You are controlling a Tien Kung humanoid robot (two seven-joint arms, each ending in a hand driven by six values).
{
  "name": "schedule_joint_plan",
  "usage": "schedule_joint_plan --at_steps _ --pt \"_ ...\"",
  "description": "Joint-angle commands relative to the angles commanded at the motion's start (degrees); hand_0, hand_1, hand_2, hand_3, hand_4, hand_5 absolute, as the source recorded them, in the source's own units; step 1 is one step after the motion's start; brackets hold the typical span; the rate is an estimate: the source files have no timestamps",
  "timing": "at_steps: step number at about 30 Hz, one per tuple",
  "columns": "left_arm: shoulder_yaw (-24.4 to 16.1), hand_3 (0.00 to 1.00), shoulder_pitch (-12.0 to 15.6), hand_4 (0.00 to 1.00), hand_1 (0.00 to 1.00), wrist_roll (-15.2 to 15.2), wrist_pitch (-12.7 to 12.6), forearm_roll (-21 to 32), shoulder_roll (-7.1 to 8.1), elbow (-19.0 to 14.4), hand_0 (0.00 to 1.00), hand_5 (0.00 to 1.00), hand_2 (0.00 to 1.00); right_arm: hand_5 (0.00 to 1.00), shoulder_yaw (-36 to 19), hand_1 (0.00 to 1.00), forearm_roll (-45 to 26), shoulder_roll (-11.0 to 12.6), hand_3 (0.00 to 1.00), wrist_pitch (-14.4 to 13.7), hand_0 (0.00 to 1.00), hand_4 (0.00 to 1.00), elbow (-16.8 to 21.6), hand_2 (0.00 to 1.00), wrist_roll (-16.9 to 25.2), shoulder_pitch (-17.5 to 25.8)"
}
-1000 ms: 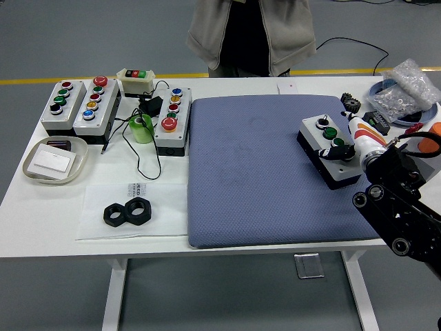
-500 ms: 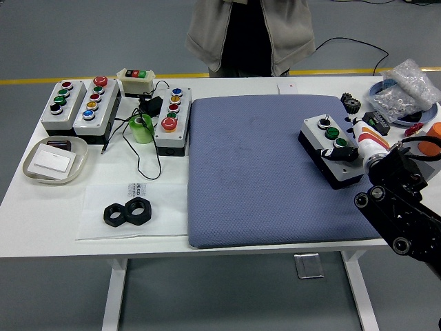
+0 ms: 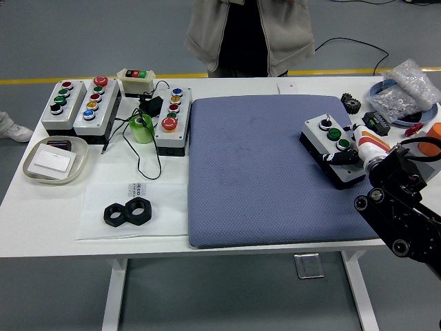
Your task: Pick up the button,place it on the desk,press the button,press the button
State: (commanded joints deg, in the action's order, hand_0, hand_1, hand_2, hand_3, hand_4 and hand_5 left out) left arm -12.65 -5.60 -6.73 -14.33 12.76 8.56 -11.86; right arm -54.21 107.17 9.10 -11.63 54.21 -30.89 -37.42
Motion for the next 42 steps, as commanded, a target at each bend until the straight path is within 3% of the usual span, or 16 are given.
schedule_joint_plan --at_steps 3,4,9,10,17,25,35,42 --pt "0.09 0.830 0.00 0.647 0.827 -0.04 0.02 0.15 0.00 0.00 0.698 0.998 0.883 0.234 0.42 0.552 0.40 0.12 0.795 -0.08 0.732 0.998 0.04 0.564 -0.06 -0.12" --pt "0.17 0.830 -0.02 0.647 0.827 -0.08 0.03 0.27 0.01 0.00 0.698 0.998 0.881 0.113 0.65 0.460 0.61 0.20 0.691 -0.17 0.553 0.851 0.09 0.483 -0.17 -0.19" --pt "0.32 0.830 -0.07 0.647 0.827 -0.15 0.06 0.55 0.01 0.00 0.698 0.998 0.881 0.113 1.12 0.460 1.66 0.56 0.691 -0.18 0.553 0.851 0.25 0.483 -0.26 -0.31" --pt "0.36 0.829 -0.09 0.649 0.826 -0.17 0.06 0.62 0.01 0.00 0.698 0.998 0.881 0.093 1.17 0.407 1.76 0.63 0.649 -0.12 0.445 0.842 0.29 0.451 -0.24 -0.33" --pt "0.54 0.829 -0.20 0.648 0.827 -0.23 0.10 1.00 0.04 0.03 0.697 0.998 0.881 0.083 1.85 0.394 2.87 1.66 0.638 0.36 0.408 0.839 1.18 0.441 0.03 -0.42" --pt "0.66 0.829 -0.24 0.649 0.826 -0.33 0.11 1.30 0.04 0.07 0.697 0.998 0.881 0.077 4.83 0.391 3.14 4.64 0.635 1.31 0.390 0.836 3.62 0.440 1.26 -0.63" --pt "0.66 0.830 -0.37 0.649 0.826 -0.31 0.12 1.44 0.04 0.12 0.698 0.998 0.879 0.075 10.25 0.392 0.06 11.59 0.637 2.74 0.398 0.834 10.33 0.438 7.81 -1.77" --pt "0.55 0.830 -0.40 0.649 0.827 -0.25 0.10 1.31 0.04 0.14 0.698 0.998 0.880 0.070 14.45 0.393 -4.74 17.10 0.636 5.73 0.392 0.840 14.86 0.439 18.15 -3.35"
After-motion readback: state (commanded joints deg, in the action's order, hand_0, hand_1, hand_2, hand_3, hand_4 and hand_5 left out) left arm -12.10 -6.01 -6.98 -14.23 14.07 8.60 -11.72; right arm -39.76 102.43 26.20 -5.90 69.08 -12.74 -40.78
